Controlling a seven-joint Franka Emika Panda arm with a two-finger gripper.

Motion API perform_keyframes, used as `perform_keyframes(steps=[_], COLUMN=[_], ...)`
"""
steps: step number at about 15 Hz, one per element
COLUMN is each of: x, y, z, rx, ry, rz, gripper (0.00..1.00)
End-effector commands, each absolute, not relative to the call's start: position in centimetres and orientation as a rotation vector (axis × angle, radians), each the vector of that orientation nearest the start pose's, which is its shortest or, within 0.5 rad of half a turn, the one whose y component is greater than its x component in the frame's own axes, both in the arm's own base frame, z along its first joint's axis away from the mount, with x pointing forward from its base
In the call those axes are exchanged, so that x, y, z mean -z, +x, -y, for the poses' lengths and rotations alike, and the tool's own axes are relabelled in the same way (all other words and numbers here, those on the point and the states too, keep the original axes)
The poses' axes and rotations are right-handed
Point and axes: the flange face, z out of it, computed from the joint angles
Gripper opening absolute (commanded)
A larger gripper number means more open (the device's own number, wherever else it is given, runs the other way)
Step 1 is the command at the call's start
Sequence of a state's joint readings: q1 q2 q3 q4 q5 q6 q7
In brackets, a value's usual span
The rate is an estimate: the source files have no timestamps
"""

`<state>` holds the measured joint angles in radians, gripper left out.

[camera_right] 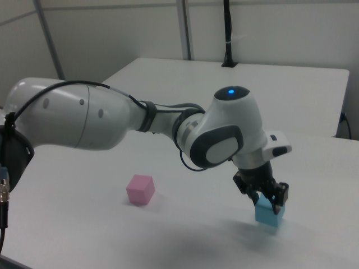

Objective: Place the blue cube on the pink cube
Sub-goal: 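Lift the blue cube and carry it above the pink cube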

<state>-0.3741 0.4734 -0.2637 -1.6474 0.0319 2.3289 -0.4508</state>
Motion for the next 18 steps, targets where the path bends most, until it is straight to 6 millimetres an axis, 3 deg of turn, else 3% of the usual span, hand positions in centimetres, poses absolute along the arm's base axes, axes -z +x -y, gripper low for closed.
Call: perform_keyframes(steps=[1,4,6,9,12,15,18], x=[-41.9,-46.7,-50.9,-55.3,-57.4,-59.4,-59.9], y=[57.1,56.9,56.3,56.5,56.8,55.8,55.0], z=[36.4,33.0,29.9,23.0,16.3,11.7,7.3], rx=[0.275,0.271,0.277,0.259,0.216,0.157,0.076], ry=[-3.262,-3.221,-3.189,-3.149,-3.118,-3.096,-3.082], rz=[-0.263,-0.201,-0.157,-0.139,-0.142,-0.104,-0.033], gripper=[0.46,0.46,0.46,0.46,0.46,0.46,0.46])
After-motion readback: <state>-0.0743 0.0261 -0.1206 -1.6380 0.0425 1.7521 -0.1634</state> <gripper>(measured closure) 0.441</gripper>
